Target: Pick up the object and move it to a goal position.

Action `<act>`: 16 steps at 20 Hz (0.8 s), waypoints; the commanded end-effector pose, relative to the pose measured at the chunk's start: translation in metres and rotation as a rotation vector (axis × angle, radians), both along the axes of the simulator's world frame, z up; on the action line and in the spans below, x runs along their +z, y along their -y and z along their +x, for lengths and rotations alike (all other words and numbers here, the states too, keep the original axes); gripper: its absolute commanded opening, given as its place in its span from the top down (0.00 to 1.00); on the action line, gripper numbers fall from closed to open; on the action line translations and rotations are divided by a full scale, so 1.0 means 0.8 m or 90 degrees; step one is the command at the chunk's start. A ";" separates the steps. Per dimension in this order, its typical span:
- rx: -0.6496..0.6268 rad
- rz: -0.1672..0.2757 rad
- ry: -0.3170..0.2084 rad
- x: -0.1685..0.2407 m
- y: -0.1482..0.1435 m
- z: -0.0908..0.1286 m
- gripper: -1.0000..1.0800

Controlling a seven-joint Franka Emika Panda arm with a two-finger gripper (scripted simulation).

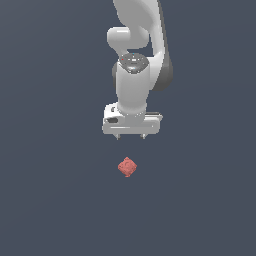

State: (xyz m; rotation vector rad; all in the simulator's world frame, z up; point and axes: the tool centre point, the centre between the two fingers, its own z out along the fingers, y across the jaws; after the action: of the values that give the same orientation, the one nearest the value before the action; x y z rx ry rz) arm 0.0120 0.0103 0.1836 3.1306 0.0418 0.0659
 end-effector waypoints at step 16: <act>0.053 -0.009 0.011 0.011 -0.033 0.008 0.04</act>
State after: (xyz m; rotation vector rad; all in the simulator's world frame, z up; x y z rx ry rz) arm 0.0181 0.0380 0.1931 3.1138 0.1674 0.0942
